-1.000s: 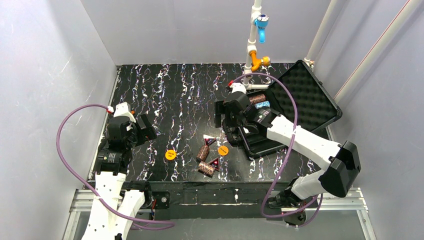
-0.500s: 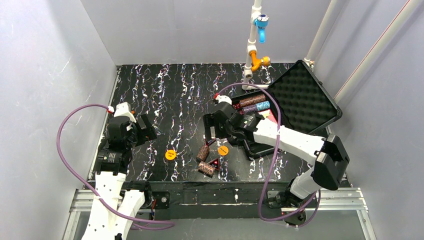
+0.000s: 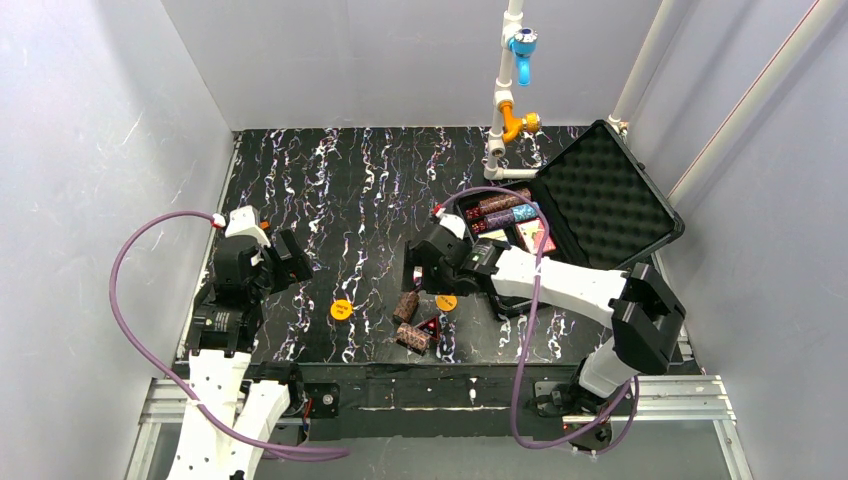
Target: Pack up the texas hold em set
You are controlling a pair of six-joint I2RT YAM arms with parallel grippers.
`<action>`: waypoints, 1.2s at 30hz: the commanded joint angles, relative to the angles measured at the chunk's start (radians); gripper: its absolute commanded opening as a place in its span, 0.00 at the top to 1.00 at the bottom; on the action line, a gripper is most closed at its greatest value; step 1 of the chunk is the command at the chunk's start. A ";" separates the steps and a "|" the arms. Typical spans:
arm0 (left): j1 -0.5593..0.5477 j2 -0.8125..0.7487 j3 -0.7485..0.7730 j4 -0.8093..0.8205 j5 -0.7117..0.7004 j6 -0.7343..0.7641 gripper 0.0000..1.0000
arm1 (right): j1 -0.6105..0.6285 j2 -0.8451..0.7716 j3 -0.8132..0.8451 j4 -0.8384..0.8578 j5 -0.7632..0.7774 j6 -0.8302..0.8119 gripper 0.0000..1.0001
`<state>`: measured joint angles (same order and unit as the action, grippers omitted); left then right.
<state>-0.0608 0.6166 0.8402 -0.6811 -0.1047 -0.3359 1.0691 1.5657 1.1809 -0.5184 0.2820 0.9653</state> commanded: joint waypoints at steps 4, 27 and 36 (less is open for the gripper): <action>0.005 -0.014 0.000 0.001 -0.007 0.009 0.01 | 0.050 0.048 0.005 0.039 0.046 0.146 0.00; 0.005 -0.013 0.000 0.000 -0.009 0.006 0.01 | 0.081 0.191 0.042 0.035 0.017 0.166 0.00; 0.005 -0.013 -0.001 -0.001 -0.017 0.006 0.01 | 0.089 0.217 0.051 0.051 0.002 0.152 0.10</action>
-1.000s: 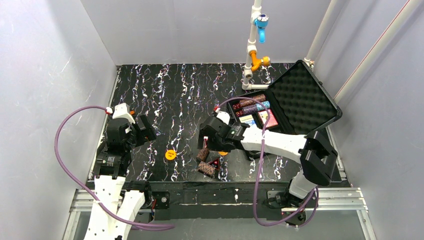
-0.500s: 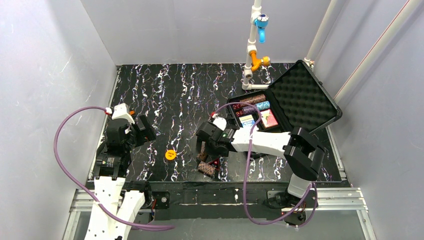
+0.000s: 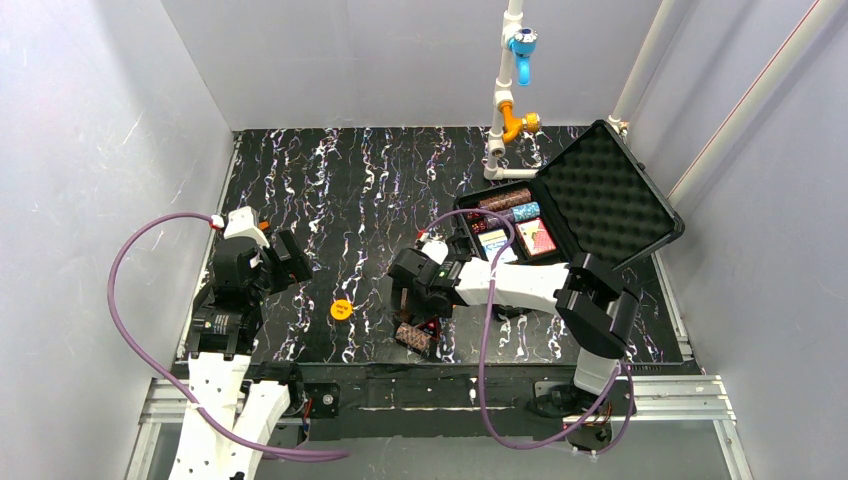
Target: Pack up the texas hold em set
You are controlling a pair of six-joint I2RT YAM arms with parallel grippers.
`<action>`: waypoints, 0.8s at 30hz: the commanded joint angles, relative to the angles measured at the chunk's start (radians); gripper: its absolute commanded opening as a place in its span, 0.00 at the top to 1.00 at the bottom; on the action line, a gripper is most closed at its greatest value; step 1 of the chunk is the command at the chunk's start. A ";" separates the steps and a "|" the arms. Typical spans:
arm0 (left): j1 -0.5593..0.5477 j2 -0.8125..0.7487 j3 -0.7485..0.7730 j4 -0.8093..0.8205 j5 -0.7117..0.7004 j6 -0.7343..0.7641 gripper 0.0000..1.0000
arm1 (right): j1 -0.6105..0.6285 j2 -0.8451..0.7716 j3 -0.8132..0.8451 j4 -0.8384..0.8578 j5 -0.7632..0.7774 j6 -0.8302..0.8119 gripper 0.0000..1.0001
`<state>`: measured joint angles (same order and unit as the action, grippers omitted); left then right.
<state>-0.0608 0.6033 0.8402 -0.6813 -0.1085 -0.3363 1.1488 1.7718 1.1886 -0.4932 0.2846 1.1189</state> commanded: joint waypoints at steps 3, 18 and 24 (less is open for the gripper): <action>0.004 -0.004 -0.003 0.000 -0.017 0.006 0.01 | 0.011 0.022 0.051 0.028 -0.009 -0.008 0.11; 0.005 -0.005 -0.003 -0.001 -0.017 0.006 0.01 | 0.015 0.106 0.145 0.005 0.056 -0.077 0.24; 0.005 -0.004 -0.003 -0.001 -0.021 0.006 0.01 | 0.015 0.136 0.182 -0.009 0.103 -0.118 0.37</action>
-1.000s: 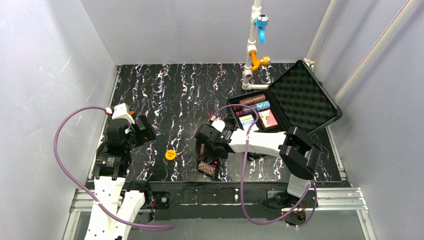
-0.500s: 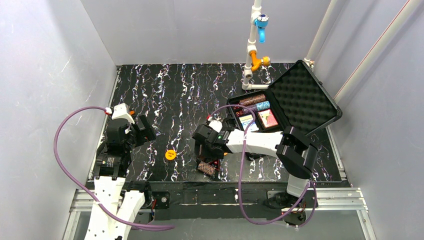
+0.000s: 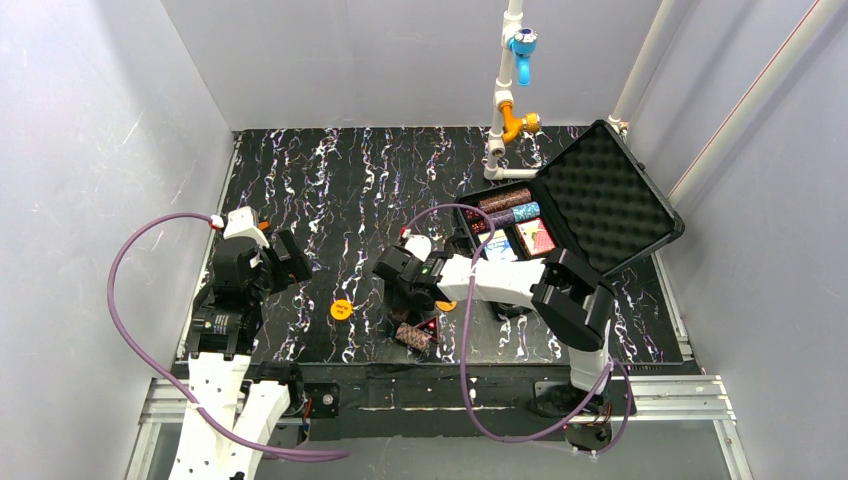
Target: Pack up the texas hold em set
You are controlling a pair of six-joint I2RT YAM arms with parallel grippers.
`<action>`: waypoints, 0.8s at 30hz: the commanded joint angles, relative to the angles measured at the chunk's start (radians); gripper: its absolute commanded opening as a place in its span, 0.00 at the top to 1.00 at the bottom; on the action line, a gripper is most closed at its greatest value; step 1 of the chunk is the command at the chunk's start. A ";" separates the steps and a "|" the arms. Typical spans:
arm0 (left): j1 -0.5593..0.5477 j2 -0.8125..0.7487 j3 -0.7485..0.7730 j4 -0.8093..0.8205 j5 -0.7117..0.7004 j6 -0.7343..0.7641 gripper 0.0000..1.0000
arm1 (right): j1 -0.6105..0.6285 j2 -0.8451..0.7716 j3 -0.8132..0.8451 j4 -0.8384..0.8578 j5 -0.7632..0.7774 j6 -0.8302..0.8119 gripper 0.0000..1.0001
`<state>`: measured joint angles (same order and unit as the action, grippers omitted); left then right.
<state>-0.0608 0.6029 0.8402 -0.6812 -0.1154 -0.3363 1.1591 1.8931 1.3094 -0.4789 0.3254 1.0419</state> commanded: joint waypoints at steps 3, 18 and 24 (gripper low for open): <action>0.005 -0.002 -0.003 -0.001 -0.014 0.006 0.01 | 0.004 0.038 0.080 -0.026 0.054 -0.070 0.48; 0.005 0.016 -0.001 0.000 -0.010 0.006 0.01 | 0.005 0.165 0.267 -0.065 0.041 -0.647 0.65; 0.005 0.028 -0.001 0.000 -0.009 0.006 0.01 | 0.005 0.196 0.293 -0.081 0.039 -0.825 0.65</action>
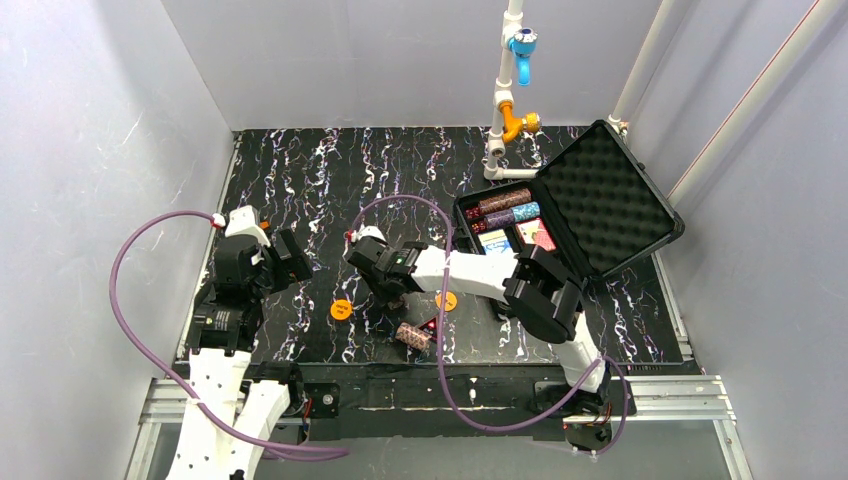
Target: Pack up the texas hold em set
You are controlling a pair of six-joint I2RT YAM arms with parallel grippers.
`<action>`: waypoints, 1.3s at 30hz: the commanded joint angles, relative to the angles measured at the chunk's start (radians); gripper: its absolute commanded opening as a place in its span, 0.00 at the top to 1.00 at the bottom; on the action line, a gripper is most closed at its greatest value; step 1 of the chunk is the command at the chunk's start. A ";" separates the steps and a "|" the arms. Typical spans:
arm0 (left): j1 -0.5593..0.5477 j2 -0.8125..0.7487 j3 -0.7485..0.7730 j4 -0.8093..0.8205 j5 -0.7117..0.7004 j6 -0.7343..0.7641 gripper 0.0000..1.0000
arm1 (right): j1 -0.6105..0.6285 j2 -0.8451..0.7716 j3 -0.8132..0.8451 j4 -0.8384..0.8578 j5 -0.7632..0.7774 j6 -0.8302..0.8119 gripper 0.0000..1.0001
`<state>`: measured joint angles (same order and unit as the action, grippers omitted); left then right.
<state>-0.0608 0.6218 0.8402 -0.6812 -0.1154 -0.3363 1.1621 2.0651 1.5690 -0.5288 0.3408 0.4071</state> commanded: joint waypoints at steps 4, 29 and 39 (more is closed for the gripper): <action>0.004 0.020 0.000 -0.001 -0.009 0.006 0.01 | 0.002 0.028 0.034 -0.030 0.030 -0.235 0.55; 0.005 0.021 -0.001 0.001 -0.015 0.006 0.01 | 0.002 0.057 0.108 -0.081 0.070 -0.222 0.81; 0.005 0.022 -0.002 0.000 -0.011 0.006 0.01 | 0.002 -0.109 0.089 -0.023 0.127 -0.147 0.99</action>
<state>-0.0608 0.6453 0.8402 -0.6813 -0.1158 -0.3363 1.1648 2.1206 1.6329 -0.6058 0.4019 0.2128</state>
